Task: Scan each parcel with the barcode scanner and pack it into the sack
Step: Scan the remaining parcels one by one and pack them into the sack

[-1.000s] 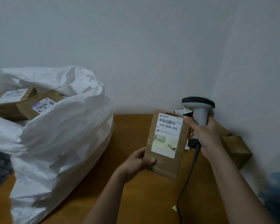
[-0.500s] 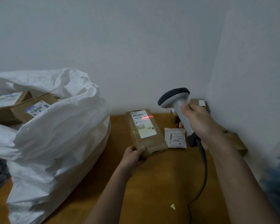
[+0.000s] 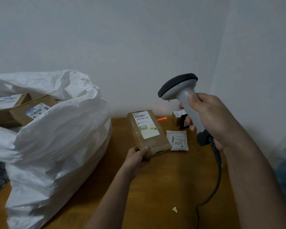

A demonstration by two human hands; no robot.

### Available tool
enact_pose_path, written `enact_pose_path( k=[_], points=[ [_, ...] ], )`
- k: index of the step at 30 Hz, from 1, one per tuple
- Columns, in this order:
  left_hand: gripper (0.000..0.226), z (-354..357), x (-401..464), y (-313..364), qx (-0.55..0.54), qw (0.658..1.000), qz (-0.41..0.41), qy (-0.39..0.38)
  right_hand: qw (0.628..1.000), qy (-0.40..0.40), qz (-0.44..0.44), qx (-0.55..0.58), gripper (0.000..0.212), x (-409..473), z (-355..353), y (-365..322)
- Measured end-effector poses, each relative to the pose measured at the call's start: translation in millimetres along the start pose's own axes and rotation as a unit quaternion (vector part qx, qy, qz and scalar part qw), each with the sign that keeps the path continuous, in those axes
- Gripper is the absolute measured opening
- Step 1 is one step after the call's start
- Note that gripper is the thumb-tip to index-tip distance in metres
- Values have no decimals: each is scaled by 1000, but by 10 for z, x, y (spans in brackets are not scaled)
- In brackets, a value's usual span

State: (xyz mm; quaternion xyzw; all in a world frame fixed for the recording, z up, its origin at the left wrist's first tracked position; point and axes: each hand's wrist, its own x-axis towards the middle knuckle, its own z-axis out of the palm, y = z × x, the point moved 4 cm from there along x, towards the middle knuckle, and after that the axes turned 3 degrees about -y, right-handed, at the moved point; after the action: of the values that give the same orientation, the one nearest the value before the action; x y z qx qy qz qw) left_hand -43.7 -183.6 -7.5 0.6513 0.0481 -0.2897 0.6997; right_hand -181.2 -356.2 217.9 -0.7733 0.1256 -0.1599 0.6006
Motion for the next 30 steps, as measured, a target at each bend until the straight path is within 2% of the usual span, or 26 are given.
enact_pose_path(
  k=[19, 25, 30],
  points=[
    [40, -103, -178, 364, 7, 999, 43, -32, 999, -4, -34, -36, 37, 48, 287, -291],
    [49, -188, -231, 488, 18, 997, 62, -37, 998, 4, -51, -27, 39, 81, 364, -395],
    [52, -232, -464, 743, 25, 991, 131, -23, 998, 15, -55, 8, 36, 112, 461, -434]
  ],
)
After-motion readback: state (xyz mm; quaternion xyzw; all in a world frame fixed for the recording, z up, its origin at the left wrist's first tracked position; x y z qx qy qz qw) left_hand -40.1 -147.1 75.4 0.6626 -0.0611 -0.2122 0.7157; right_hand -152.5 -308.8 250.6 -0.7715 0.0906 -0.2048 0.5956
